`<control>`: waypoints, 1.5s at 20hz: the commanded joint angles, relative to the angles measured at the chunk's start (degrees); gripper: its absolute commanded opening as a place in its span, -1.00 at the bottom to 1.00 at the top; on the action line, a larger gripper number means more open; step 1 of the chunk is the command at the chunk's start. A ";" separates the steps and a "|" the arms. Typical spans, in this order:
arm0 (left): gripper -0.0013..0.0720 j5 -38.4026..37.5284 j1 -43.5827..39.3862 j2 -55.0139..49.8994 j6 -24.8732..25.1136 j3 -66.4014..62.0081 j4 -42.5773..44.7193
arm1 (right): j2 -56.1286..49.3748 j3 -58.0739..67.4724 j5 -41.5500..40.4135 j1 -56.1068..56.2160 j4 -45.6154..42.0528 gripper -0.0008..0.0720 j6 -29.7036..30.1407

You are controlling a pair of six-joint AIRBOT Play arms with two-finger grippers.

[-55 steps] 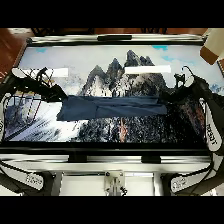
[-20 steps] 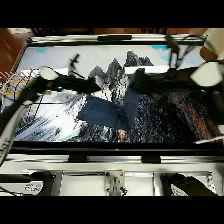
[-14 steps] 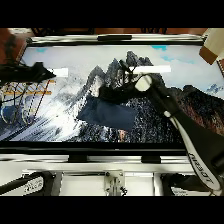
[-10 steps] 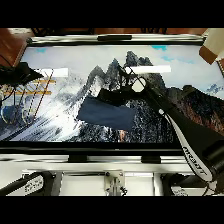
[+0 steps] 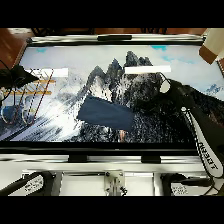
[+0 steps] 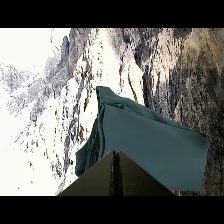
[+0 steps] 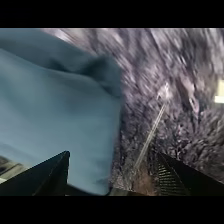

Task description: Fold the shirts.

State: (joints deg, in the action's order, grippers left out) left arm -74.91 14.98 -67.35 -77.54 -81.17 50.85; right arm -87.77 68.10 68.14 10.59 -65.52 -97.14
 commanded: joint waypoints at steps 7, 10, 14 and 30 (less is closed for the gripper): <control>-0.86 -0.15 -0.72 0.00 0.33 -0.04 -3.26 | -10.51 -5.35 -6.45 -1.42 19.87 0.80 10.84; -0.86 -0.17 -0.72 0.24 0.28 -0.04 -5.57 | -11.41 -5.03 -6.64 -1.49 26.08 -0.26 19.10; -0.86 -0.17 -0.72 0.59 -1.70 -0.04 -8.00 | -9.20 1.79 -4.92 -5.64 26.34 -0.79 24.57; -0.86 -1.75 -0.72 2.29 -2.19 -0.04 -8.87 | 14.82 -6.29 14.99 -61.59 -16.90 -0.79 1.68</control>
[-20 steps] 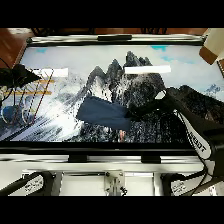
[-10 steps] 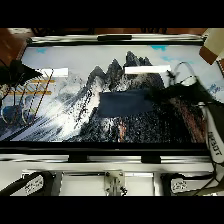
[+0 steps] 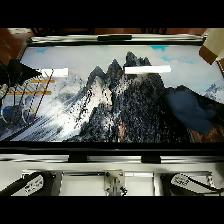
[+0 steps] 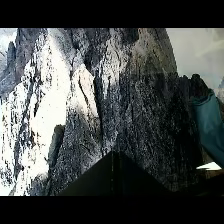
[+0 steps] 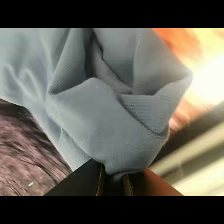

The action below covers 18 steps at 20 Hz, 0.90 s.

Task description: Fold the shirts.

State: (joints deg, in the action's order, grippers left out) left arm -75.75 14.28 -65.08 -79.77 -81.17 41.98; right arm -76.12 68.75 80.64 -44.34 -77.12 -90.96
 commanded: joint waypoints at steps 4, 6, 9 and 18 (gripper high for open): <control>-0.86 -0.87 -0.02 0.02 0.22 -0.04 0.00 | 6.86 -20.79 0.17 -8.46 -6.38 -0.78 -4.35; -0.86 -0.87 -0.02 0.02 0.22 -0.04 0.00 | 8.04 -23.80 -0.55 -8.46 -7.15 -0.78 -5.33; -0.86 -1.27 -0.02 0.02 0.20 -0.04 0.00 | 9.29 -25.27 -0.33 -8.46 -11.52 -0.73 -8.07; -0.87 -1.07 -1.11 -0.15 1.25 -0.07 4.90 | 11.82 -7.30 7.56 -2.32 -23.87 0.29 -7.39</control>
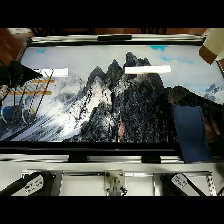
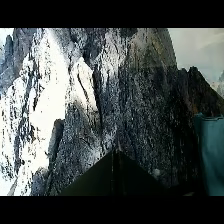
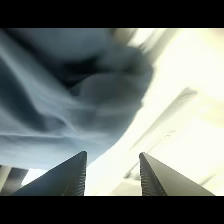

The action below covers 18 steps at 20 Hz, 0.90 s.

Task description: Fold the shirts.

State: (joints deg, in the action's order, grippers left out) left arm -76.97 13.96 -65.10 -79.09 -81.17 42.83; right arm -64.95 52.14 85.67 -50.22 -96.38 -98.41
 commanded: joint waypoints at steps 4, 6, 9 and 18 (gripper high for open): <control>-0.87 -0.59 -12.26 -3.48 -5.16 -0.07 34.82 | -0.04 29.40 -9.31 24.81 3.98 0.28 0.74; -0.86 -2.36 -19.04 -6.14 -10.67 -0.04 48.22 | -2.38 32.50 -10.99 39.01 5.29 0.28 -1.73; 0.92 -4.48 -23.41 -10.05 -16.28 -0.02 51.01 | -9.11 32.48 -3.45 51.80 9.64 0.31 -4.13; 1.00 -9.03 -24.63 -10.54 -16.61 2.08 50.05 | -14.75 32.48 1.36 62.71 14.05 0.31 -3.50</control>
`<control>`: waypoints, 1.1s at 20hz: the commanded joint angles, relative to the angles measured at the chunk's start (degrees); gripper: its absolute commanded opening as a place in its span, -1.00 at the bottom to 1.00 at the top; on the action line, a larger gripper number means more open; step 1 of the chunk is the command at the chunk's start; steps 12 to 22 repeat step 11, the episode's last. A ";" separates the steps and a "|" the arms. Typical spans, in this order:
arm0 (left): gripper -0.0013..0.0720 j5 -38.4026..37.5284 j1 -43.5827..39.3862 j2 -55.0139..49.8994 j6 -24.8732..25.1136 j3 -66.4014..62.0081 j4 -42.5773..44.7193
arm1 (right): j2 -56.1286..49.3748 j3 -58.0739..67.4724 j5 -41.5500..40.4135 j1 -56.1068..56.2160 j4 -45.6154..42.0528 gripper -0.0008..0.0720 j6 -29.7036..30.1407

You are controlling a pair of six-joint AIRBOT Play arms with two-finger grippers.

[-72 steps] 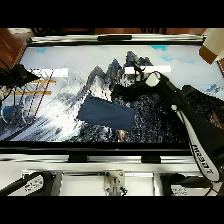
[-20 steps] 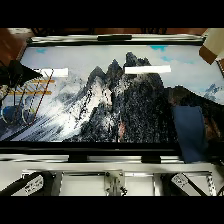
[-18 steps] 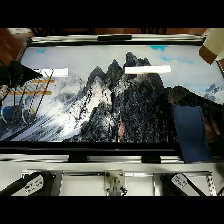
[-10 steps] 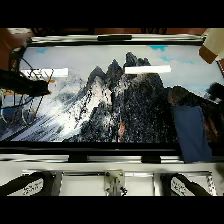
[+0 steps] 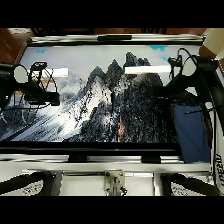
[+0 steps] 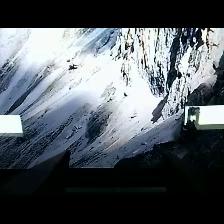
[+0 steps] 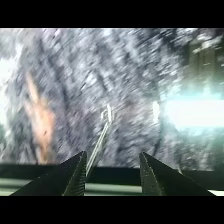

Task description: Fold the shirts.

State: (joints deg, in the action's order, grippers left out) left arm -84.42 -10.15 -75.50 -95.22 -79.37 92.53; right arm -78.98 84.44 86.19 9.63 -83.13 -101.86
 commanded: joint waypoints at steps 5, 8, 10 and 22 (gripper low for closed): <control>1.00 1.62 -2.62 0.09 -0.44 0.31 -1.05 | -0.74 0.17 0.83 2.80 0.70 0.31 -0.02; 1.00 2.89 -4.59 1.27 0.15 0.31 -1.05 | -0.74 0.17 0.83 2.80 0.70 0.31 -0.02; 1.00 4.07 -5.03 2.25 0.17 0.31 -1.05 | -0.74 0.17 0.83 2.80 0.70 0.31 -0.02; 1.00 4.61 -5.07 2.73 0.17 0.31 -1.05 | -0.74 0.17 0.83 2.80 0.70 0.31 -0.02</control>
